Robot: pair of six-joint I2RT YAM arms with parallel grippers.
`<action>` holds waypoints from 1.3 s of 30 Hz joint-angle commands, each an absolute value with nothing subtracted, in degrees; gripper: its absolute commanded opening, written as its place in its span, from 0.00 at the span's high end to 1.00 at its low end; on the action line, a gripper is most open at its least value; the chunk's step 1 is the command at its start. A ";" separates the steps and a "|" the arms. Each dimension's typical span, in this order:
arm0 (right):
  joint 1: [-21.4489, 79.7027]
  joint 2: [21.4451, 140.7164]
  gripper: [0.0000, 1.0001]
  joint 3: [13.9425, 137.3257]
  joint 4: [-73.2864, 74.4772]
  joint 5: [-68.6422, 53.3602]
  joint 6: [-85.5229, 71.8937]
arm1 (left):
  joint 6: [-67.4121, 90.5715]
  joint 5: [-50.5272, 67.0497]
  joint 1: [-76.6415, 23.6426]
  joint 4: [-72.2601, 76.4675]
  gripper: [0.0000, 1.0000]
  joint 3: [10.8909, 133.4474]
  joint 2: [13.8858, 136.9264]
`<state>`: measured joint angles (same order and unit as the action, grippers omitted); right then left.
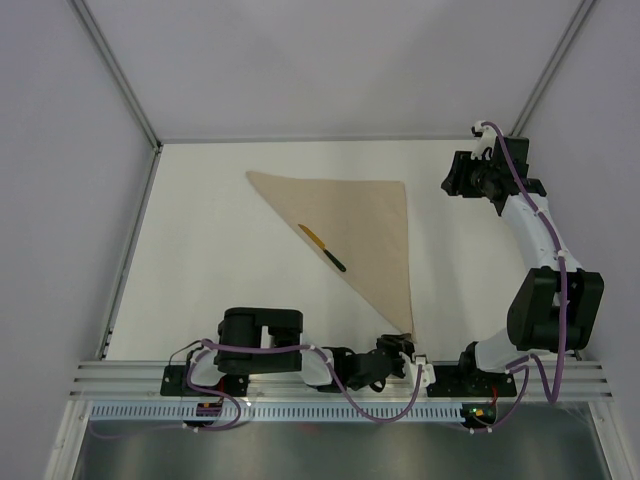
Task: Fold the napkin, place the utensils inside, and roll it up
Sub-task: Fold the napkin
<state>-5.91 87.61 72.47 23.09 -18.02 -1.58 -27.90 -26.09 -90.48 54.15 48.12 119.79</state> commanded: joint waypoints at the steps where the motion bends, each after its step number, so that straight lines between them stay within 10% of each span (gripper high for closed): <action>1: -6.15 87.71 0.45 72.25 22.32 -18.28 -2.72 | -26.98 -26.19 -90.26 55.55 0.65 49.48 121.11; 11: -6.15 87.71 0.46 72.33 22.50 -18.11 -2.64 | -26.72 -26.10 -89.30 54.67 0.73 50.89 121.11; 17: -6.15 87.63 0.46 72.42 22.85 -18.28 -2.64 | -27.07 -25.93 -88.95 54.67 0.98 51.42 120.68; 39: -6.24 89.21 0.46 75.76 25.13 -19.77 -2.46 | 12.53 -11.17 -65.32 42.02 0.98 49.40 100.38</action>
